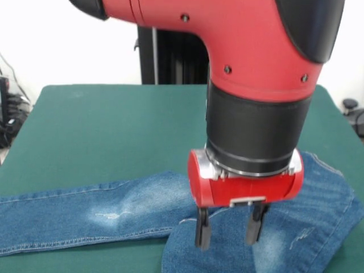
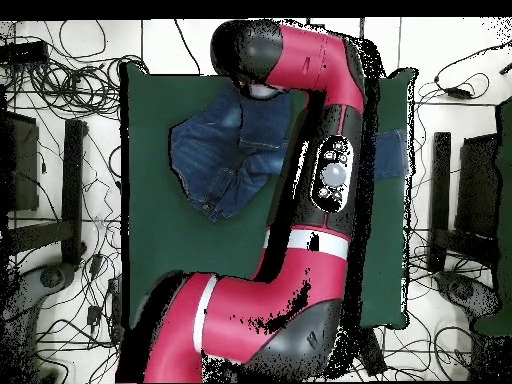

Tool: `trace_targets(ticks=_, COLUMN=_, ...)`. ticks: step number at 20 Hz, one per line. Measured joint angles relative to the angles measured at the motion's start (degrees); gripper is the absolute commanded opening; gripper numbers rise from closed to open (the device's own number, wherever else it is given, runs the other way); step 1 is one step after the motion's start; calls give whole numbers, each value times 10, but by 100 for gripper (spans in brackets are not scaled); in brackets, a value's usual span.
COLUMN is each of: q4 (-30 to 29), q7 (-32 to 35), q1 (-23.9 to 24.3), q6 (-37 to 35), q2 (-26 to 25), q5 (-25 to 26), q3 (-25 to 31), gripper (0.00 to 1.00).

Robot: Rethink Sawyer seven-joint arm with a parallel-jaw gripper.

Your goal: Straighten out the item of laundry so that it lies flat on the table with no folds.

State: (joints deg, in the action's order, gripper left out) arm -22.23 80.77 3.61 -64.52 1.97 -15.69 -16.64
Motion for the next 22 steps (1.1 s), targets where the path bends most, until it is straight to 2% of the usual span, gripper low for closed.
trace_targets(ticks=9, q4=-60, q7=0, q1=-9, q6=0, q2=43, q5=2, q3=1, gripper=100)
trace_targets(ticks=22, q4=-78, q7=0, q1=-11, q6=24, q2=48, q5=2, q3=3, gripper=100)
